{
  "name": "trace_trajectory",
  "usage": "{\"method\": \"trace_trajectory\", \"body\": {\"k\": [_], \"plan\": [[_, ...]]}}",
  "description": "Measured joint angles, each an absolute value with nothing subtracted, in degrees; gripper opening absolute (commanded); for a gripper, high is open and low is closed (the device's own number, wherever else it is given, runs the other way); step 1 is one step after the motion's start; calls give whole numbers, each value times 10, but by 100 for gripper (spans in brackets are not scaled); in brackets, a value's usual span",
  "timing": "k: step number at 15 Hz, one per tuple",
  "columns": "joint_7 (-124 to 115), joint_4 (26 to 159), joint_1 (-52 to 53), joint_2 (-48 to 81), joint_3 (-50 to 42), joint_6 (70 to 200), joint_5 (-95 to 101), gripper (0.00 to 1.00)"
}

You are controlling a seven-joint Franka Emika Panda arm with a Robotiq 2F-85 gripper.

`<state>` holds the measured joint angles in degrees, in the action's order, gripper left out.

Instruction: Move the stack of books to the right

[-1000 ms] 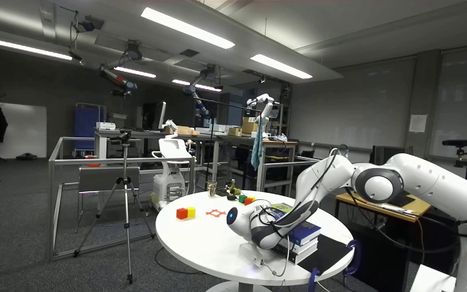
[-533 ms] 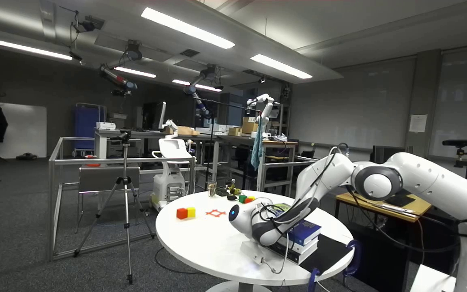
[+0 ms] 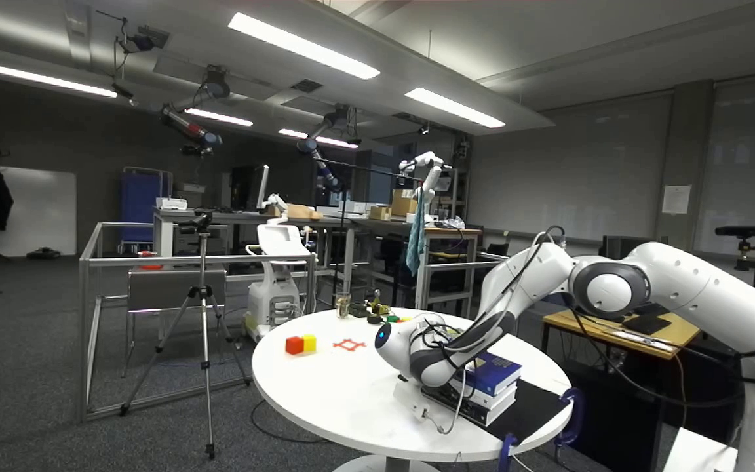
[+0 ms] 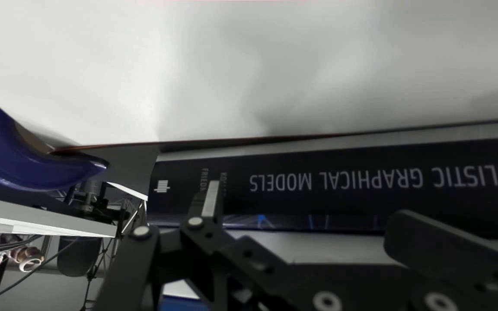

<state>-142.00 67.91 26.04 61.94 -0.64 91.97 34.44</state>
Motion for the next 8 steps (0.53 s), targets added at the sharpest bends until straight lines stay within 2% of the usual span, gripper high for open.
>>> {"method": "trace_trajectory", "body": {"k": [8], "plan": [[-1433,691,242,606,-6,920,329,100]]}}
